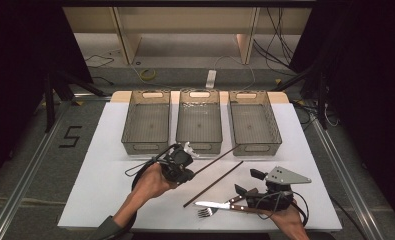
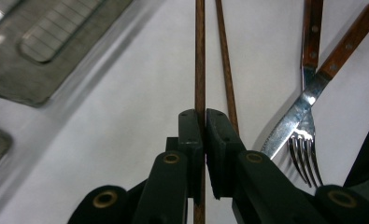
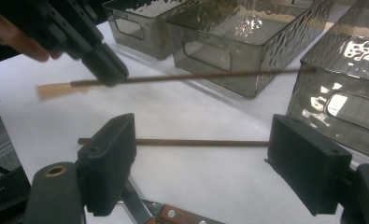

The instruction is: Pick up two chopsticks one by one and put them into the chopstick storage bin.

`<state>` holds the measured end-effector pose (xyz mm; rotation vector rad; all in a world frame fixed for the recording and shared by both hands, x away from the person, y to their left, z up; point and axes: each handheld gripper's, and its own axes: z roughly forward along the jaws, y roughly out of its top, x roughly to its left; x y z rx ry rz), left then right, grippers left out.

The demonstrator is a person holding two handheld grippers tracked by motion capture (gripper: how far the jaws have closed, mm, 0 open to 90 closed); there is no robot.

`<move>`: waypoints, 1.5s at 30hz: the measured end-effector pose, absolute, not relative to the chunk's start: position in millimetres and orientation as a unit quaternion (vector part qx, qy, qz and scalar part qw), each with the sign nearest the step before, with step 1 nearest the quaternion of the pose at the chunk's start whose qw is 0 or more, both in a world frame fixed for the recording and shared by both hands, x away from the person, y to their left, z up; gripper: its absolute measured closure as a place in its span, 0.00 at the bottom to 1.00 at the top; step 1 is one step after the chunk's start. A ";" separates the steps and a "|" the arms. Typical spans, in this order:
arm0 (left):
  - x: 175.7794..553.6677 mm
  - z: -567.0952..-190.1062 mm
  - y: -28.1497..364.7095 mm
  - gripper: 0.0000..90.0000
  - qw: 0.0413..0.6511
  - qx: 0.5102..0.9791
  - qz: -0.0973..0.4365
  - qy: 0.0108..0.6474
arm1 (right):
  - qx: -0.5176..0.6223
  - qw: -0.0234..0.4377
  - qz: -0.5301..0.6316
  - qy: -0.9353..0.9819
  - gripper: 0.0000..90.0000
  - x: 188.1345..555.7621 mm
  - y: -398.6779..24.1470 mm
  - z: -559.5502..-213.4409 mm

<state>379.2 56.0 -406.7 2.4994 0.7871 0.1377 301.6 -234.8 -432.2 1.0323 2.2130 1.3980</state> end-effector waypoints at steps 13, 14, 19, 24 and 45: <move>388.3 -384.9 87.1 0.94 0.300 0.893 0.070 0.327 | 0.362 0.163 0.490 0.776 0.27 301.7 -234.8 -432.2; 389.1 -383.8 89.3 0.94 0.301 0.892 0.070 0.329 | 0.362 0.163 0.490 0.776 0.27 301.7 -234.7 -432.2; 393.5 -378.7 100.5 0.94 0.310 0.883 0.082 0.344 | 0.363 0.163 0.490 0.776 0.27 301.7 -234.9 -432.2; 400.4 -376.7 116.9 0.94 0.322 0.868 0.092 0.367 | 0.361 0.164 0.489 0.777 0.27 301.6 -234.7 -432.4; 419.0 -369.6 169.9 0.94 0.359 0.820 0.118 0.430 | 0.360 0.164 0.489 0.777 0.27 301.3 -234.0 -432.3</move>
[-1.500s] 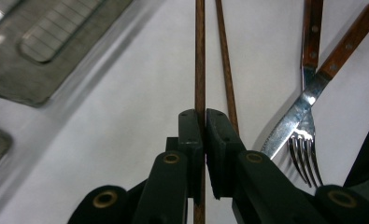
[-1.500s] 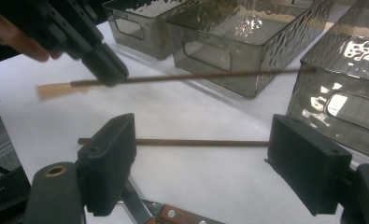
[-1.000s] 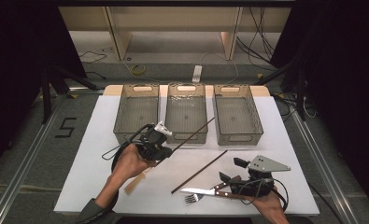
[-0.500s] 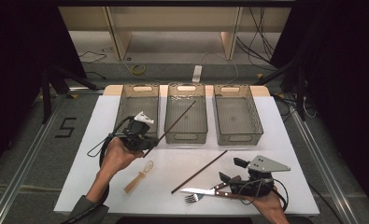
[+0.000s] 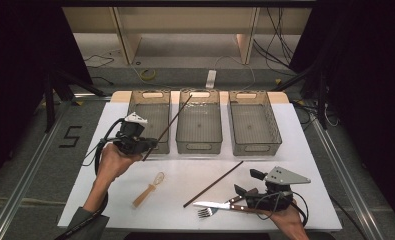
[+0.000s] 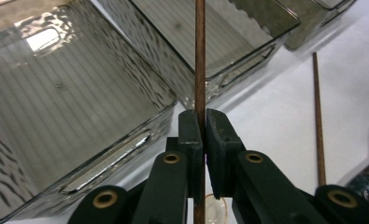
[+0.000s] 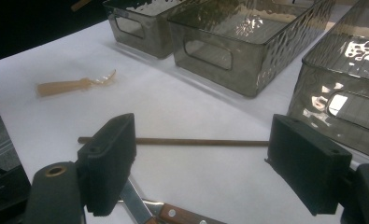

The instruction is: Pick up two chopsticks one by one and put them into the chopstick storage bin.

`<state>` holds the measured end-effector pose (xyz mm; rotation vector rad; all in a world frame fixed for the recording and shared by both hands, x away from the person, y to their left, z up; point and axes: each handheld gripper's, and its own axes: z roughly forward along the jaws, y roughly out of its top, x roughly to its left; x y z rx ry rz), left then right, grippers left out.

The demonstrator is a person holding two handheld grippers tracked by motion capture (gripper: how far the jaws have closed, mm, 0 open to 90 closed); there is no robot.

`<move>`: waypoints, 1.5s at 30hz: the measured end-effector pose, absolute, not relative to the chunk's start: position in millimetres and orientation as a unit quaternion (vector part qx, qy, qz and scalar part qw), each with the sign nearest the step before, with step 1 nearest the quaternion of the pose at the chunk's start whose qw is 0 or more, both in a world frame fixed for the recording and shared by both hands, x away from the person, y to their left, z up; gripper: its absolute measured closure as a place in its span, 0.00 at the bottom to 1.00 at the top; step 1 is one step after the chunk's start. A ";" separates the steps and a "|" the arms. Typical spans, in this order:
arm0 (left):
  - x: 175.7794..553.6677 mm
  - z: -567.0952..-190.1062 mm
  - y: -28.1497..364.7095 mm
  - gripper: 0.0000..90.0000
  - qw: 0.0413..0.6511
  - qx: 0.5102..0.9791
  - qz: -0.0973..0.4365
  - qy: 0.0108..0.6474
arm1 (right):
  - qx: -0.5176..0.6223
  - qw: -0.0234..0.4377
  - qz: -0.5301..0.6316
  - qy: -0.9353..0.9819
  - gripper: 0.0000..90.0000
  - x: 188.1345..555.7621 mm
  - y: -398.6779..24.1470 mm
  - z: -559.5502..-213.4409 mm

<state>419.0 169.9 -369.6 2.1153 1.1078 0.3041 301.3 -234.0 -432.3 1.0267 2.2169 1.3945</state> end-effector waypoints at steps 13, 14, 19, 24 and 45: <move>436.5 -360.6 183.8 0.94 0.369 0.803 0.134 0.448 | 0.361 0.163 0.489 0.777 0.27 301.6 -234.7 -432.5; 438.7 -359.4 185.1 0.94 0.369 0.802 0.136 0.449 | 0.361 0.163 0.489 0.777 0.27 301.6 -234.8 -432.5; 449.2 -355.0 191.2 0.94 0.374 0.794 0.139 0.459 | 0.362 0.163 0.489 0.776 0.27 301.9 -235.3 -432.5; 461.0 -352.6 193.0 0.94 0.372 0.789 0.140 0.468 | 0.362 0.163 0.489 0.777 0.27 301.8 -235.0 -432.5; 499.2 -359.9 199.5 0.94 0.351 0.775 0.159 0.501 | 0.363 0.161 0.492 0.775 0.27 302.4 -236.2 -432.8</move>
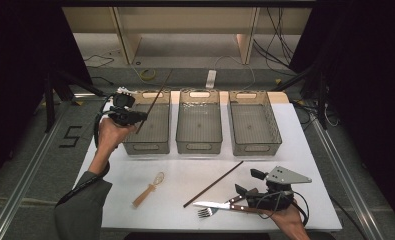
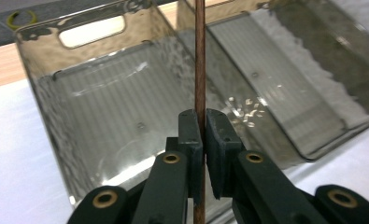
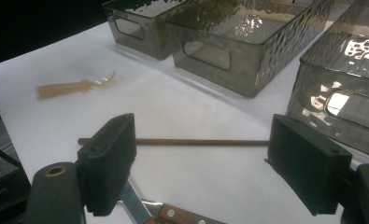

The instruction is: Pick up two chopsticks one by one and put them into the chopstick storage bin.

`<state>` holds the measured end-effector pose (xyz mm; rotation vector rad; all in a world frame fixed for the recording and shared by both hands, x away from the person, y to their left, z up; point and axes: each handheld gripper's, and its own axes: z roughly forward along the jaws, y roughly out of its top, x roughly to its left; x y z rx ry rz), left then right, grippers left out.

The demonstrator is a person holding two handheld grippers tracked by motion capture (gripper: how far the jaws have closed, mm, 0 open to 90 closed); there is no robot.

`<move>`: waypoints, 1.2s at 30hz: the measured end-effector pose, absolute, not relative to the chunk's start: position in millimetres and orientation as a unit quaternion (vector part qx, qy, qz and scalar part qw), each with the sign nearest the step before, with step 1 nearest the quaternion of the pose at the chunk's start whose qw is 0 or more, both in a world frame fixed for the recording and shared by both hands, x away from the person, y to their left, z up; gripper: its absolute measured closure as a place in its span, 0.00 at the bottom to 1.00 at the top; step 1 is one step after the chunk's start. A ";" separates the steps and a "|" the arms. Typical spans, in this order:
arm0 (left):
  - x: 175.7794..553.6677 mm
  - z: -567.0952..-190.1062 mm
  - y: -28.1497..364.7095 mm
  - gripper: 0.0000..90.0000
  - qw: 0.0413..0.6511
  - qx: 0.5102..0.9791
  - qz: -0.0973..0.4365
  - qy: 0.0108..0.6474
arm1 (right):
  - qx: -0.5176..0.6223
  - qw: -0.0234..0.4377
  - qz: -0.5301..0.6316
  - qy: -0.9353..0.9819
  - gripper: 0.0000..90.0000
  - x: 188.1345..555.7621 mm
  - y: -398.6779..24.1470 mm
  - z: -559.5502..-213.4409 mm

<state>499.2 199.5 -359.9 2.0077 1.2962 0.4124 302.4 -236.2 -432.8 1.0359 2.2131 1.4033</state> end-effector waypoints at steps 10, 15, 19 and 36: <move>507.7 -377.6 209.3 0.94 0.330 0.773 0.166 0.516 | 0.363 0.161 0.491 0.775 0.27 302.3 -235.9 -432.9; 509.6 -385.9 209.4 0.94 0.319 0.775 0.166 0.520 | 0.362 0.161 0.491 0.776 0.27 302.4 -235.8 -433.0; 510.5 -387.3 210.1 0.94 0.315 0.776 0.168 0.521 | 0.362 0.161 0.491 0.776 0.27 302.4 -235.8 -433.0; 515.1 -402.7 213.1 0.94 0.286 0.784 0.157 0.528 | 0.361 0.159 0.490 0.777 0.27 302.4 -235.5 -433.6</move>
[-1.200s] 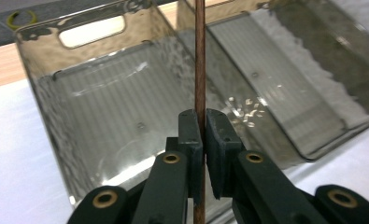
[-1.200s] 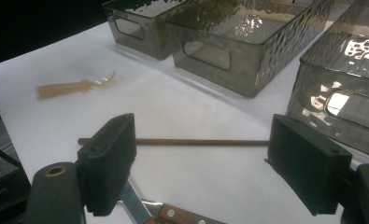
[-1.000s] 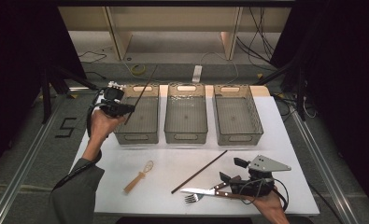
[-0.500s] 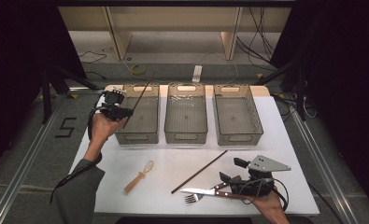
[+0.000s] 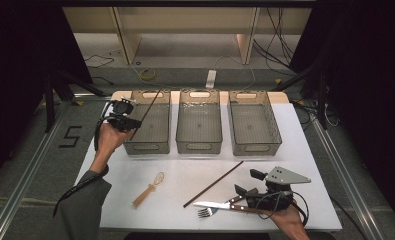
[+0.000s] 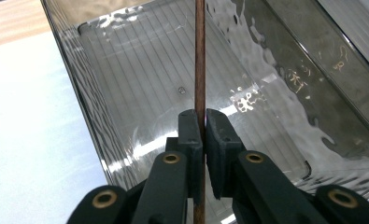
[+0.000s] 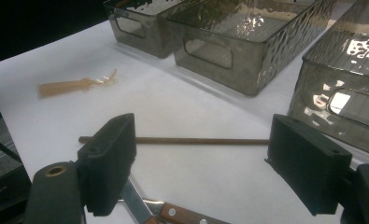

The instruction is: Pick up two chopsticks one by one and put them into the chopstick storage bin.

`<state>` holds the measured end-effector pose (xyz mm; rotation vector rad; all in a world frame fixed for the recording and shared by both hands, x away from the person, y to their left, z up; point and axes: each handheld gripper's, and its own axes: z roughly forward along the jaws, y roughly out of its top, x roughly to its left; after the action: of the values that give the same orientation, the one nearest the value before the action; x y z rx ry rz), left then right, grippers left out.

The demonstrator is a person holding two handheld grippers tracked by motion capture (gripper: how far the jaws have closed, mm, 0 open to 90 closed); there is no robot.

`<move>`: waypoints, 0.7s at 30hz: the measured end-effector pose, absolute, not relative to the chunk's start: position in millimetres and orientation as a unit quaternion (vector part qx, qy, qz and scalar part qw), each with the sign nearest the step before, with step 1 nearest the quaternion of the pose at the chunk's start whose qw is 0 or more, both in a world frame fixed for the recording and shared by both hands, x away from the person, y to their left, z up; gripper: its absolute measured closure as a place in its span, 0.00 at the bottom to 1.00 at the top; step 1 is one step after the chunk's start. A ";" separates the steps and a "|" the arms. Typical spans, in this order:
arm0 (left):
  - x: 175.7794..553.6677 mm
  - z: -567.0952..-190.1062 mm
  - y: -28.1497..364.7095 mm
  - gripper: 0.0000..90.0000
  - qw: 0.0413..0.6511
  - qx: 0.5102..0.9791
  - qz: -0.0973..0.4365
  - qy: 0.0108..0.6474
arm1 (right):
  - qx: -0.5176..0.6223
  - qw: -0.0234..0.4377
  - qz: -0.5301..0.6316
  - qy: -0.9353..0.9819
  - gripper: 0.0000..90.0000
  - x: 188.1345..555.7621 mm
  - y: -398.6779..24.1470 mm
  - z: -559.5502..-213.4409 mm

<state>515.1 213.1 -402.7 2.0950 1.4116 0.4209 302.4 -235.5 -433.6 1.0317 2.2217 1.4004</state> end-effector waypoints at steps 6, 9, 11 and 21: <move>515.9 -408.6 212.9 0.93 0.276 0.787 0.151 0.531 | 0.361 0.159 0.491 0.777 0.27 302.4 -235.6 -433.6; 516.0 -408.2 213.0 0.80 0.278 0.788 0.145 0.531 | 0.363 0.157 0.490 0.777 0.27 302.7 -235.8 -433.8; 515.0 -406.8 212.8 0.79 0.284 0.787 0.144 0.529 | 0.362 0.158 0.491 0.777 0.27 302.7 -235.9 -433.7; 488.8 -387.5 195.6 0.46 0.343 0.774 0.149 0.511 | 0.362 0.157 0.491 0.776 0.27 302.9 -236.0 -433.9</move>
<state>488.8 195.6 -387.5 2.0133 1.3275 0.3870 302.9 -236.0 -433.9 1.0370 2.2220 1.4061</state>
